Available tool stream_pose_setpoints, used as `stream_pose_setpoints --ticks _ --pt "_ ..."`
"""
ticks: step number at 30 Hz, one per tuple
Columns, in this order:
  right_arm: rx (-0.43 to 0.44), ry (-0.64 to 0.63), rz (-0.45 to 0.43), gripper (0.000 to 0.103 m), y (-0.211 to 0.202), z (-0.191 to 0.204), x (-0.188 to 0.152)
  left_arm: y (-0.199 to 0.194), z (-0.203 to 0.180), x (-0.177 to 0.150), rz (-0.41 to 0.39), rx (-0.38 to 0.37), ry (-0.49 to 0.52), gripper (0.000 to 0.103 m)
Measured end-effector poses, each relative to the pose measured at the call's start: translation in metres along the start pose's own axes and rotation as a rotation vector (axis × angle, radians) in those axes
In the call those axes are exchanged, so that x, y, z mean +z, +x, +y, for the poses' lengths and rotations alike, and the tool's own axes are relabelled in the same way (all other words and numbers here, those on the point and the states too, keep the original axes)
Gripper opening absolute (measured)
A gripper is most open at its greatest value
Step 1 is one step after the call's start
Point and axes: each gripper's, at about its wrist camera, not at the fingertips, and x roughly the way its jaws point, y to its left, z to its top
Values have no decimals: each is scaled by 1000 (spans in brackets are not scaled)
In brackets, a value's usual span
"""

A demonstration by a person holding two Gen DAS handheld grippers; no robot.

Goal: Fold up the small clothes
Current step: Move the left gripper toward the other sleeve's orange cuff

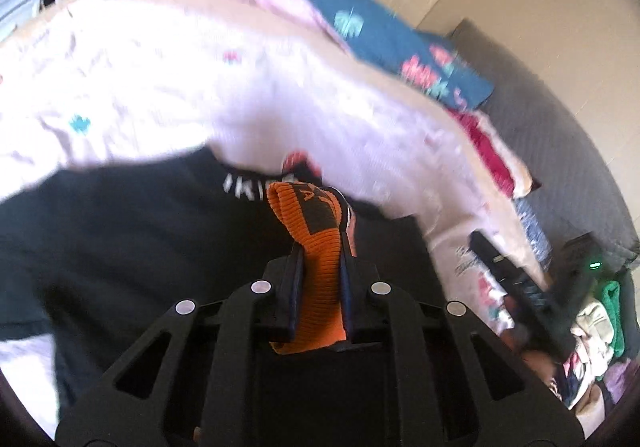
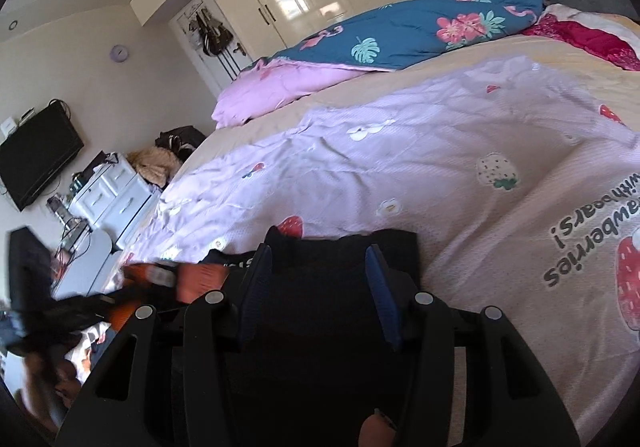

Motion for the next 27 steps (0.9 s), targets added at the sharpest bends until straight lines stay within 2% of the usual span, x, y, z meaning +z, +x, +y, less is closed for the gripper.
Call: stream_pose_setpoints --ticks 6,9,14,17,21,23,27 --pt "-8 -36 26 48 9 10 -4 -27 18 -3 -31 34 -21 8" --pt "-34 -72 47 48 15 17 -8 -25 31 -10 -17 65 -48 7" --pt "-30 -111 103 49 28 28 -14 -20 60 -20 2 140 -78 6" --pt "-40 -139 132 50 34 33 -19 -17 72 -23 18 151 -98 6" --pt "-33 -159 180 51 44 35 -26 -16 83 -26 23 160 -116 6" --pt "-26 -162 200 52 48 36 -30 -15 91 -27 23 191 -119 6" --pt "5 -163 264 52 61 36 -38 -2 117 -35 69 228 -177 6"
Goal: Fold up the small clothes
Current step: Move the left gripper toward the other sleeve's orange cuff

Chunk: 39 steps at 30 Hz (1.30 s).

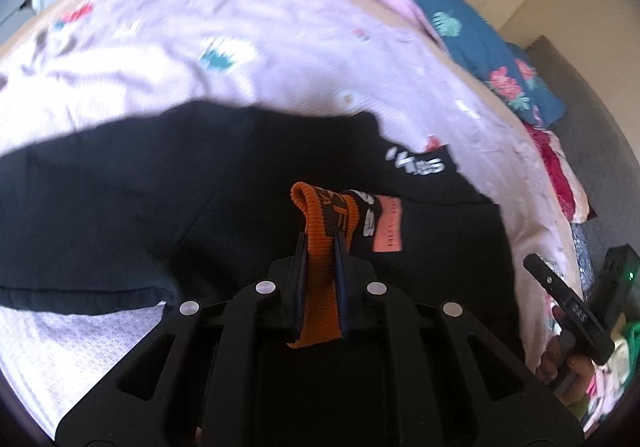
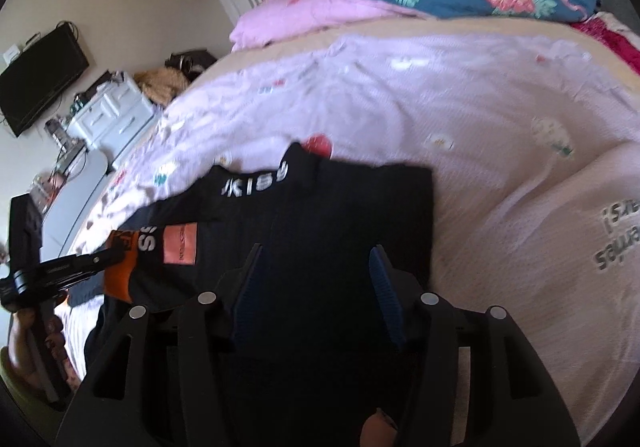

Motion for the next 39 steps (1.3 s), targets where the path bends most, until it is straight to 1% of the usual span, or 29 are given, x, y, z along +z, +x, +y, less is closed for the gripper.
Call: stream_pose_setpoints --ticks 3,6,7,10,13,15,17,19,21,24,25,26,27,28,29,30,32,33,34,36,37,38,39 --pt "4 -3 62 52 15 1 -6 3 5 -4 5 15 4 6" --pt "-33 12 144 52 33 -4 -12 5 8 -5 12 25 9 6" --pt "-37 13 156 53 36 -4 -14 4 8 -4 14 23 8 6" --pt "-42 6 162 53 38 -4 -16 -1 5 -3 -1 41 22 7" --pt "-45 -4 166 55 38 -3 -18 -12 -4 -2 -44 100 69 8" --pt "-48 -13 164 57 37 -2 -19 -17 -8 -2 -59 109 89 9" --pt "-43 -14 151 61 34 -1 -18 -13 -14 -4 -40 105 111 18" --pt "-40 -20 133 66 30 3 -19 -4 -18 -8 -9 101 128 22" --pt "-42 -33 110 77 24 7 -19 6 -19 -13 26 99 139 24" --pt "-54 -55 83 82 15 15 -22 22 -16 -21 75 135 150 35" --pt "-57 -56 79 83 14 17 -21 26 -11 -23 89 142 137 41" --pt "-66 -51 73 84 13 18 -23 29 -4 -24 99 138 110 43" --pt "-78 -44 67 85 12 19 -23 28 0 -24 102 120 86 43" --pt "-93 -38 58 85 10 21 -24 24 4 -23 98 94 60 44" --pt "-99 -32 42 86 6 23 -25 18 6 -22 86 88 57 46" --pt "-97 -28 31 91 4 26 -26 13 5 -22 70 91 65 48" --pt "-104 -29 0 95 -5 35 -29 -2 6 -22 36 87 75 58" --pt "-108 -32 -13 96 -9 40 -30 -6 7 -22 28 84 70 61" --pt "-110 -32 -26 97 -13 43 -32 -14 10 -22 11 82 59 67" --pt "-102 -16 -55 99 -22 52 -35 -24 14 -21 -12 82 45 76" --pt "-97 -10 -61 99 -24 54 -37 -30 17 -22 -24 92 36 83" --pt "-99 -9 -66 99 -26 59 -39 -35 20 -22 -36 101 30 87" --pt "-101 -14 -68 99 -27 63 -39 -42 24 -22 -50 108 21 87"
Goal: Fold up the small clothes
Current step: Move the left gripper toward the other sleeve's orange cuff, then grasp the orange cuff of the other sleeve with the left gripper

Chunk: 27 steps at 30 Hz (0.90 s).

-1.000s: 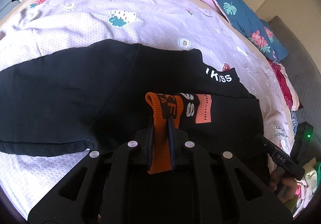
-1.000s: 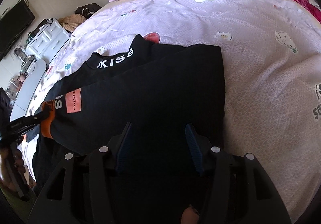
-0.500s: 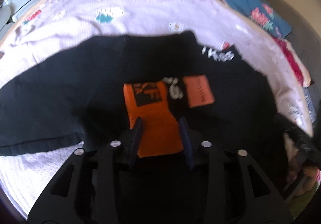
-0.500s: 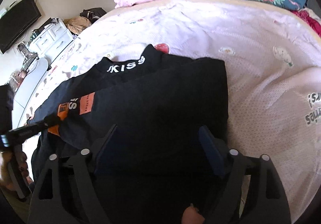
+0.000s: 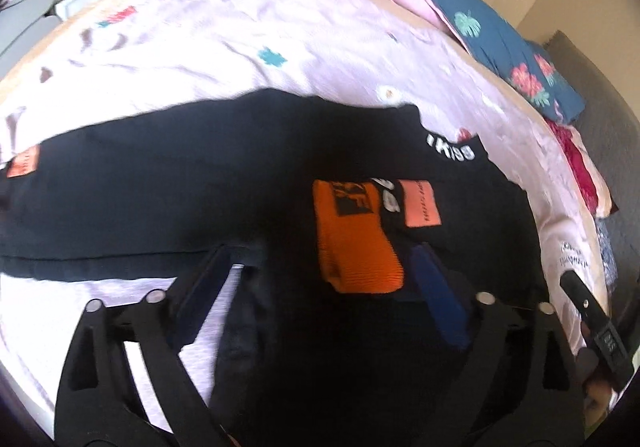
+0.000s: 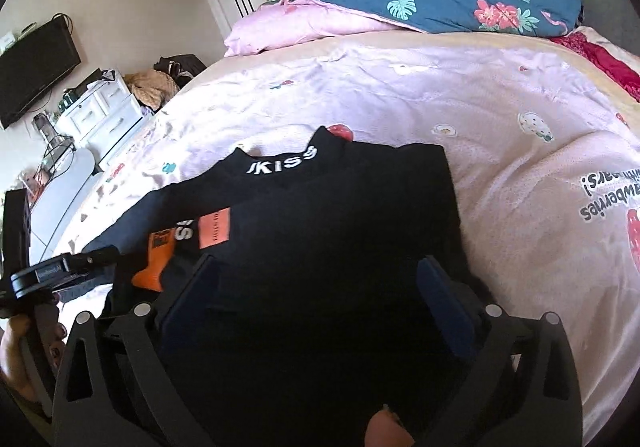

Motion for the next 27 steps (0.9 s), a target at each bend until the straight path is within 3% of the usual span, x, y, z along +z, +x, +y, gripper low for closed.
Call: stream_pose_setpoints --ticks 2,17,27 --pt "-11 -19 -3 99 -3 11 -1 -8 7 1 -18 7 -11 94" --pt "29 -164 -31 99 -9 107 11 -53 81 -3 -121 118 -124 94" --pt "69 -242 -26 99 -5 160 14 -69 122 -6 -146 129 -198 94"
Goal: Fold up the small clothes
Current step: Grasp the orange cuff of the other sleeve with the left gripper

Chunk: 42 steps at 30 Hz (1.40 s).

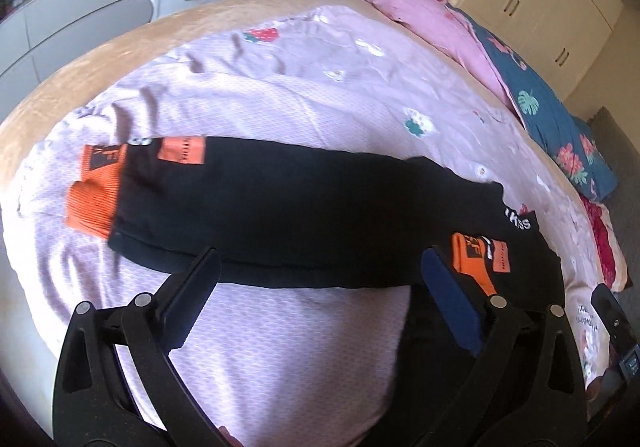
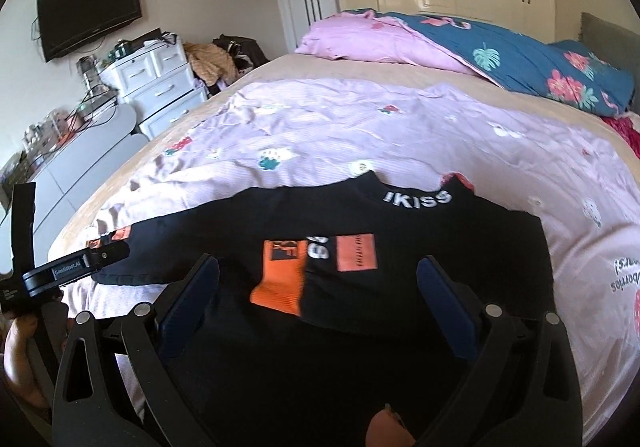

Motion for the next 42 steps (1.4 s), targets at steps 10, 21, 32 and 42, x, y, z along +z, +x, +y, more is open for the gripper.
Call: stream_pose_setpoints --ticks 10,21,32,42 --pt "54 -86 23 99 13 48 3 -7 43 6 -19 37 -73 94" --pt "128 -199 55 99 30 108 0 -10 93 7 -17 88 -150 94" --pt "146 -243 85 99 35 131 -15 7 140 4 -7 122 -290 94" --pt "117 -167 114 99 40 101 -26 0 153 15 -105 163 -318 29"
